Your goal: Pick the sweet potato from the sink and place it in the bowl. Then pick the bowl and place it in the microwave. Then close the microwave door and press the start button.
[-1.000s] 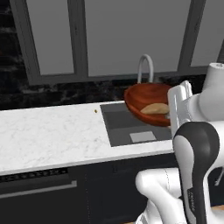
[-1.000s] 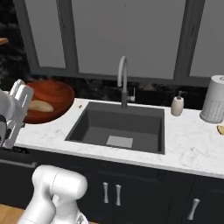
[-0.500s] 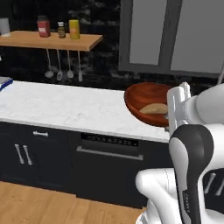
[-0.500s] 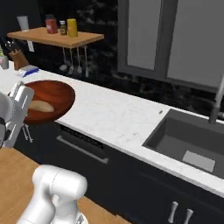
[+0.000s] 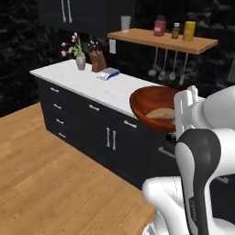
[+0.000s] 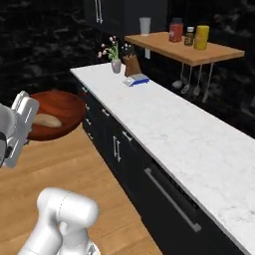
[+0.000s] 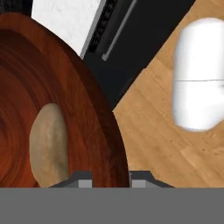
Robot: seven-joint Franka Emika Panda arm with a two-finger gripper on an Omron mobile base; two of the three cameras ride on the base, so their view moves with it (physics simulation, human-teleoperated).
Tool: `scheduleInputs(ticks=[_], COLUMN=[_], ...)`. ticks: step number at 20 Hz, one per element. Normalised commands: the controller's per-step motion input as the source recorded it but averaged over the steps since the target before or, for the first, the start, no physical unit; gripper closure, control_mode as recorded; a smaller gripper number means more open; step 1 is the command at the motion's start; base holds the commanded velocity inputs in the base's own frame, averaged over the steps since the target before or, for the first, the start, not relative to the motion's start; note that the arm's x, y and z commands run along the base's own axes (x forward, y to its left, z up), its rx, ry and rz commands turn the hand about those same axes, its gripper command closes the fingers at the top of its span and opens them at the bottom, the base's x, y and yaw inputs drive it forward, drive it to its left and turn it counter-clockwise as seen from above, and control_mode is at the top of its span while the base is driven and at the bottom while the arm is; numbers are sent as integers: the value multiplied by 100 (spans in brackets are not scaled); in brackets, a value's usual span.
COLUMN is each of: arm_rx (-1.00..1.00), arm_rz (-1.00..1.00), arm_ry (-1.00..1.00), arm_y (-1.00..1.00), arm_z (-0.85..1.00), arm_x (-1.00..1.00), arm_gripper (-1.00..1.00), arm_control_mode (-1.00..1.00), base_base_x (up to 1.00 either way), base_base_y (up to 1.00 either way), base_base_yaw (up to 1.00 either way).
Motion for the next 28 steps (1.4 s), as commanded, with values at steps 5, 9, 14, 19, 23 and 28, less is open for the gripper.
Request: scheduleInputs(ticks=[5, 9, 14, 19, 23, 28], arm_rx=[0, 0, 0, 0, 0, 0], arm_rz=[0, 0, 0, 0, 0, 0], arm_ry=[0, 0, 0, 0, 0, 0], arm_y=[0, 0, 0, 0, 0, 0], arm_z=[0, 0, 0, 0, 0, 0], arm_x=[0, 0, 0, 0, 0, 0], arm_gripper=[100, 100, 100, 100, 100, 100], arm_control_mode=[100, 100, 100, 100, 100, 100], base_base_x=[0, 0, 0, 0, 0, -1], base_base_y=[58, 41, 22, 12, 0, 0], base_base_yaw=[80, 87, 92, 95, 99, 92])
